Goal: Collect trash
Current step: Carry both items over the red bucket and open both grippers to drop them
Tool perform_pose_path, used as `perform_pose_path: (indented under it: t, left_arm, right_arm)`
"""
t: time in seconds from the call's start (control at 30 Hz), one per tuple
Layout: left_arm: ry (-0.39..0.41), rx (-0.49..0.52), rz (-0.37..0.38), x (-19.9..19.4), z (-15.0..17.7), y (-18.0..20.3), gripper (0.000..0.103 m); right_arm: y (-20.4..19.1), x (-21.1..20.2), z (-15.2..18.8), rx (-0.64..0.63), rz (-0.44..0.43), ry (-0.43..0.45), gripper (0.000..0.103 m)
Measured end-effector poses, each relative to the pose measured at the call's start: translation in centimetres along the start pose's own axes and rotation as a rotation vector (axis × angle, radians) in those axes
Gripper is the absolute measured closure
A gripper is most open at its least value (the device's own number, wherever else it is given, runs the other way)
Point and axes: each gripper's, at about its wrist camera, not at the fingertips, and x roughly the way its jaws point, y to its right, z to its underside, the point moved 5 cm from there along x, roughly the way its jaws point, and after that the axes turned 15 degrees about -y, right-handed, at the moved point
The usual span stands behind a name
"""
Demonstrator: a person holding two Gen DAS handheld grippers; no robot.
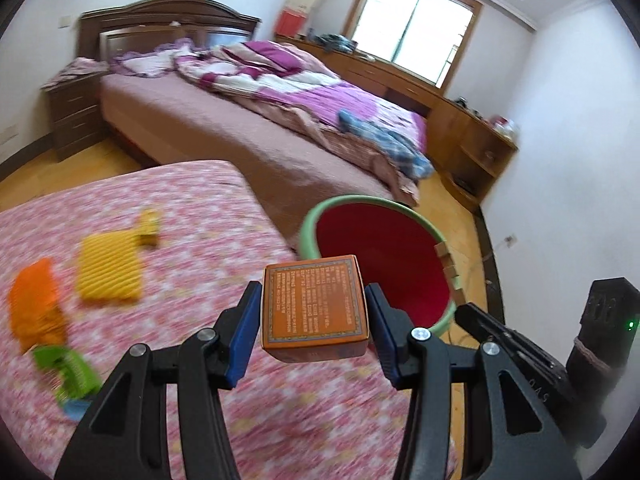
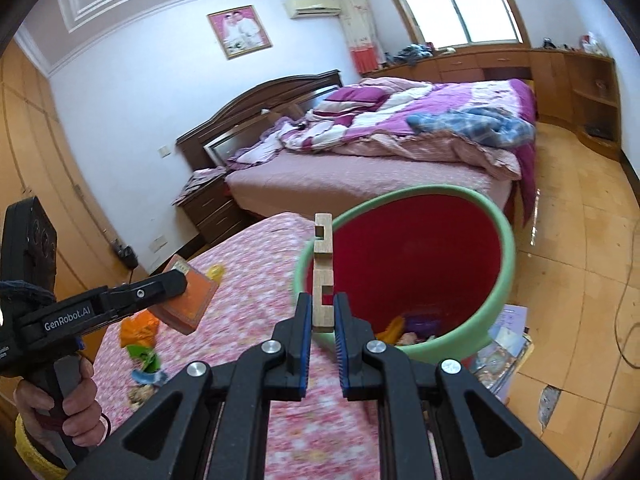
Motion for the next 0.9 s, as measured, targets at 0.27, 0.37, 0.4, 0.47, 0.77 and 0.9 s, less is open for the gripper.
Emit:
perform_pose_path:
  t: [0.27,0.37,0.4,0.47,0.77,0.9]
  left_arm:
    - [-0.063,0.059,0.029,5.8,-2.9,3.7,0.050]
    - [-0.092,0.066,0.043,7.5,-3.4,4.4,0.050]
    - [-0.098,0.071,0.049,7.9,-3.5,4.6,0.050]
    - [-0.100,0.077,0.064,8.5,-3.7,5.1,0.050]
    - [-0.075,0.052,0.058,9.0,-4.9,5.2,0.042]
    - [-0.076,0.019,0.037,8.6,-4.9,4.2,0.042]
  right_arm:
    - [3.8,2.2,-1.0,0.053,0.029,-0.026,0.090]
    - [4.7,2.9,-1.3,0.064,0.033,-0.036,0.090]
    - [5.1,3.2,-1.4,0.070,0.033,-0.038,0.090]
    - [5.6,3.6,-1.6,0.077,0.034,-0.039,0.090]
    - [6.8,4.6,-2.1,0.099,0.021,-0.038,0.087]
    - [6.7,4.4,-2.2,0.095,0.019,-0.031,0.074]
